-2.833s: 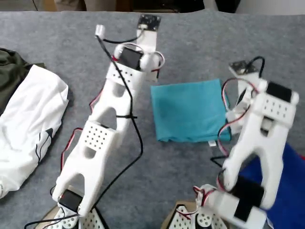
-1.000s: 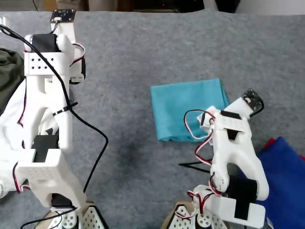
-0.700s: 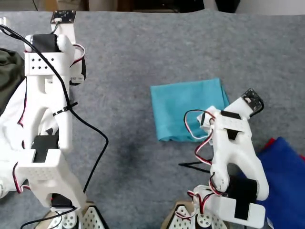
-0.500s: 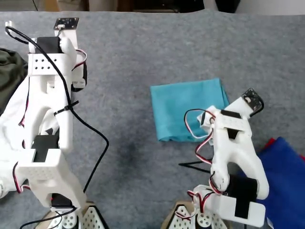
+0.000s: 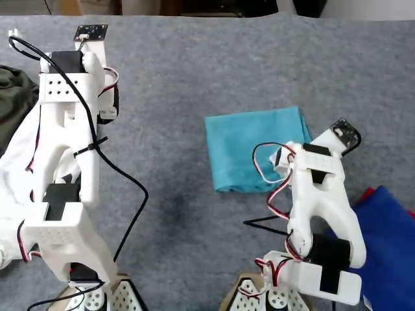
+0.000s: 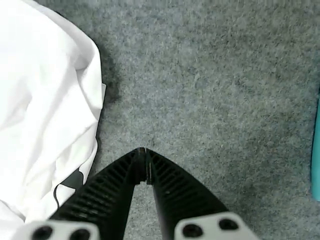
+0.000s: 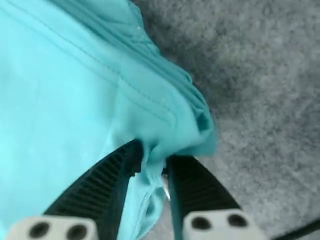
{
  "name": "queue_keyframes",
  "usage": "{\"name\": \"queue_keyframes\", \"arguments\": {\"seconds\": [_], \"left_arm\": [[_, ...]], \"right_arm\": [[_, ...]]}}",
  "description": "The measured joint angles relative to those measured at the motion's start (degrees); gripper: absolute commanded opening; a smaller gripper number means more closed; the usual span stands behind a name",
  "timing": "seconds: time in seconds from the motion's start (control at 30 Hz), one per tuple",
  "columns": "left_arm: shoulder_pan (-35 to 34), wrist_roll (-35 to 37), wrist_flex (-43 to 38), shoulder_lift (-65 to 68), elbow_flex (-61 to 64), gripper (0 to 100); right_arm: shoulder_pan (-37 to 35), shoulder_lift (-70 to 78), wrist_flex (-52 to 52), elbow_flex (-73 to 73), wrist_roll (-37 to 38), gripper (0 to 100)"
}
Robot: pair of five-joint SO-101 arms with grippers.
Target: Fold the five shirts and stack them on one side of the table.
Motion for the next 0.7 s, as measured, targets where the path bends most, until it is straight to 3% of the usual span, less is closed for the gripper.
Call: {"name": "queue_keyframes", "arguments": {"seconds": [0.17, 0.53, 0.7], "left_arm": [[0.0, 0.0, 0.0, 0.0, 0.0, 2], [0.0, 0.0, 0.0, 0.0, 0.0, 2], [0.0, 0.0, 0.0, 0.0, 0.0, 2]], "right_arm": [[1.2, 0.0, -0.4, 0.0, 1.4, 0.2], [4.2, 0.0, -2.4, -2.1, 5.8, 0.4], [7.6, -3.3, 3.3, -6.0, 9.0, 0.4]]}}
